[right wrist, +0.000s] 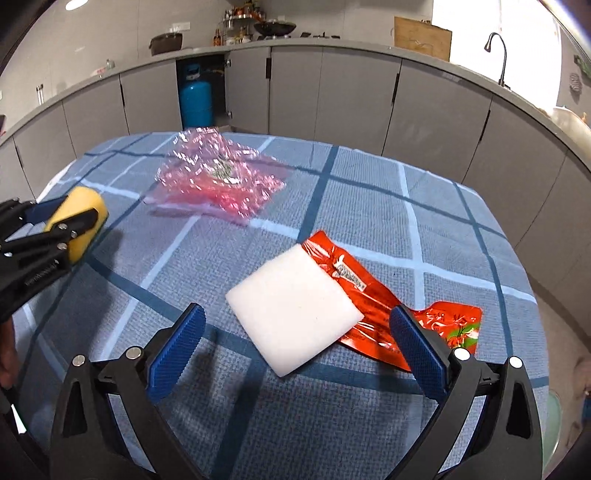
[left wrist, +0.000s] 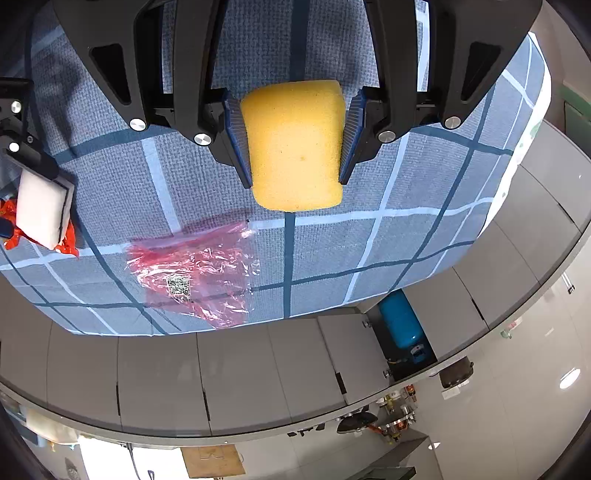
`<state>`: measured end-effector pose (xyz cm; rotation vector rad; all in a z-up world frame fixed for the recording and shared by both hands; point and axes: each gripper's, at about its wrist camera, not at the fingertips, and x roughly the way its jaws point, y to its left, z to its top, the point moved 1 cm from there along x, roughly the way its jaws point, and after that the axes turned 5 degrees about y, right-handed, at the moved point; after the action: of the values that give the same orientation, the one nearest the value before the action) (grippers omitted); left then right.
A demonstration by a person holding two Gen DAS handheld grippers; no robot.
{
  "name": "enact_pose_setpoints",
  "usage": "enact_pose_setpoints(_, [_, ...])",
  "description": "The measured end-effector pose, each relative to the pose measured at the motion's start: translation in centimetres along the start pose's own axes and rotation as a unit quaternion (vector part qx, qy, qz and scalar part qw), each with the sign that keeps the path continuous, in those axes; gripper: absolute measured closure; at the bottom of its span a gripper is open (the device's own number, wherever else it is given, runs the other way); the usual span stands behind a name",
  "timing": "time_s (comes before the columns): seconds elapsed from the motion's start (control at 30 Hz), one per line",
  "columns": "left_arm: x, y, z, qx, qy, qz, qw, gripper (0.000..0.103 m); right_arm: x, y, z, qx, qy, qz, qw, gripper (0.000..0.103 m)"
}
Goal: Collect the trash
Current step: 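Grasp the yellow sponge with the left tool while the right tool grasps the white sponge, then carry both sponges over the teal bucket and open both tools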
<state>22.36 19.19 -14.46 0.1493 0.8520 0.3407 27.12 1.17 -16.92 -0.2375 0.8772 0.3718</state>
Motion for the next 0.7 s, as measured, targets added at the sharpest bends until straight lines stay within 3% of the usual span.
enact_pose_setpoints(0.03, [0.0, 0.0, -0.1, 0.0, 0.001, 0.0, 1.0, 0.057, 0.2, 0.0, 0.0, 0.001, 0.003, -0.001, 1.0, 0.006])
enact_pose_setpoints(0.07, [0.1, 0.0, -0.1, -0.001, 0.001, 0.0, 1.0, 0.057, 0.3, 0.0, 0.0, 0.0, 0.006, 0.0, 1.0, 0.015])
enact_pose_setpoints(0.1, [0.1, 0.0, -0.1, -0.001, 0.001, -0.001, 1.0, 0.057, 0.6, 0.0, 0.0, -0.001, 0.016, 0.004, 1.0, 0.036])
enact_pose_setpoints(0.13, [0.0, 0.1, -0.1, -0.001, 0.001, -0.001, 1.0, 0.057, 0.9, 0.1, -0.1, -0.001, 0.025, 0.01, 1.0, 0.038])
enact_pose_setpoints(0.47, [-2.7, -0.7, 1.1, 0.009, -0.033, 0.005, 0.9994, 0.057, -3.0, -0.8, -0.5, 0.02, -0.024, 0.02, 0.999, 0.041])
enact_pose_setpoints(0.7, [-5.4, -4.6, 2.7, 0.043, -0.067, -0.019, 0.9966, 0.057, -5.8, -4.2, -1.3, 0.062, -0.048, 0.002, 0.997, 0.041])
